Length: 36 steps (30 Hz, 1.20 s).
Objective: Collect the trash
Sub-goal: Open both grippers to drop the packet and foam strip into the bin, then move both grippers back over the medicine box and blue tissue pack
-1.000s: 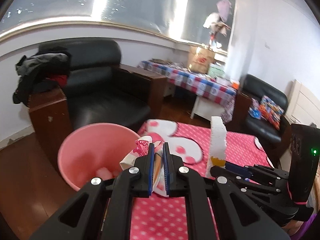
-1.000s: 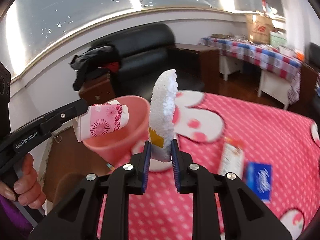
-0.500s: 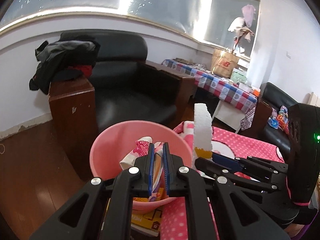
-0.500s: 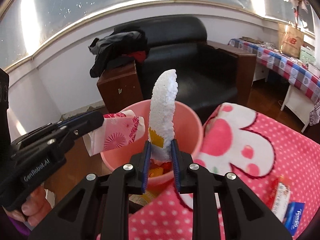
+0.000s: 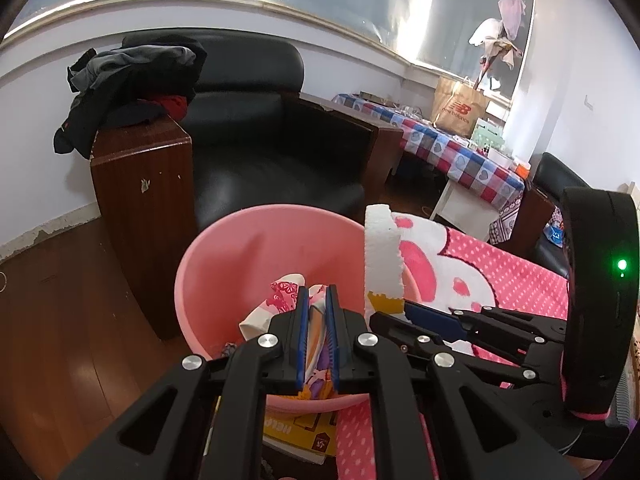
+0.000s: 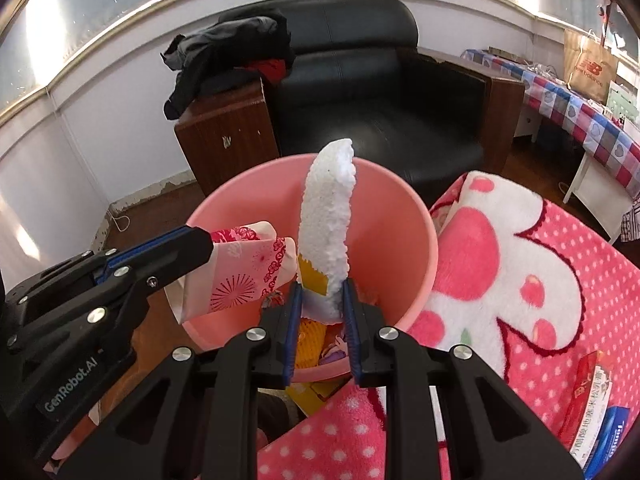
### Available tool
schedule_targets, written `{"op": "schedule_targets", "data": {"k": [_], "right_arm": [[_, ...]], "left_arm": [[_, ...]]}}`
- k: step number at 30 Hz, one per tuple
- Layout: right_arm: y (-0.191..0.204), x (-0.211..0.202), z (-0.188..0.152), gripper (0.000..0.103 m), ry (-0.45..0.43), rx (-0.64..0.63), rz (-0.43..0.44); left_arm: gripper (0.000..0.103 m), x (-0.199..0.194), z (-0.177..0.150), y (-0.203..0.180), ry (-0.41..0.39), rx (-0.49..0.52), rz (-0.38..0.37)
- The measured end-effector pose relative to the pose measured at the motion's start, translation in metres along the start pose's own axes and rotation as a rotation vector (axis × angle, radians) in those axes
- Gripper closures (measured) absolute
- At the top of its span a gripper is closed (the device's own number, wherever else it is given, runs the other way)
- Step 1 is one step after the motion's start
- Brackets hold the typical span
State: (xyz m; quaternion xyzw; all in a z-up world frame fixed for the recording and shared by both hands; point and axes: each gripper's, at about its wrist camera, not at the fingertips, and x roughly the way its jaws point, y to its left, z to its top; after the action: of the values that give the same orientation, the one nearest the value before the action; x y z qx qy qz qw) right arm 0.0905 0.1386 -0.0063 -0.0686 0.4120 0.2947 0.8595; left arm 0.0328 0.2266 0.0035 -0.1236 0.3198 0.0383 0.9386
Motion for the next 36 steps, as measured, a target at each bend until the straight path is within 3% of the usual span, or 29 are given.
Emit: {"op": "schedule_targets", "data": {"k": [14, 17, 19, 21, 36], "right_arm": [[0.001, 0.008, -0.003, 0.081, 0.034, 0.005, 0.005], [0.001, 0.006, -0.002, 0.081, 0.034, 0.007, 0.007], [0.001, 0.004, -0.002, 0.081, 0.031, 0.010, 0.011], [0.002, 0.001, -0.001, 0.080, 0.029, 0.008, 0.014], [-0.005, -0.042, -0.005, 0.080, -0.038, 0.020, 0.051]], "left_arm": [[0.094, 0.007, -0.003, -0.003, 0.024, -0.005, 0.004], [0.087, 0.004, -0.002, -0.004, 0.019, -0.015, 0.005], [0.073, 0.001, -0.002, -0.004, 0.010, -0.015, 0.008], [0.067, -0.004, -0.002, -0.003, 0.001, -0.018, 0.012], [0.065, -0.051, -0.002, -0.005, -0.051, -0.037, 0.029]]}}
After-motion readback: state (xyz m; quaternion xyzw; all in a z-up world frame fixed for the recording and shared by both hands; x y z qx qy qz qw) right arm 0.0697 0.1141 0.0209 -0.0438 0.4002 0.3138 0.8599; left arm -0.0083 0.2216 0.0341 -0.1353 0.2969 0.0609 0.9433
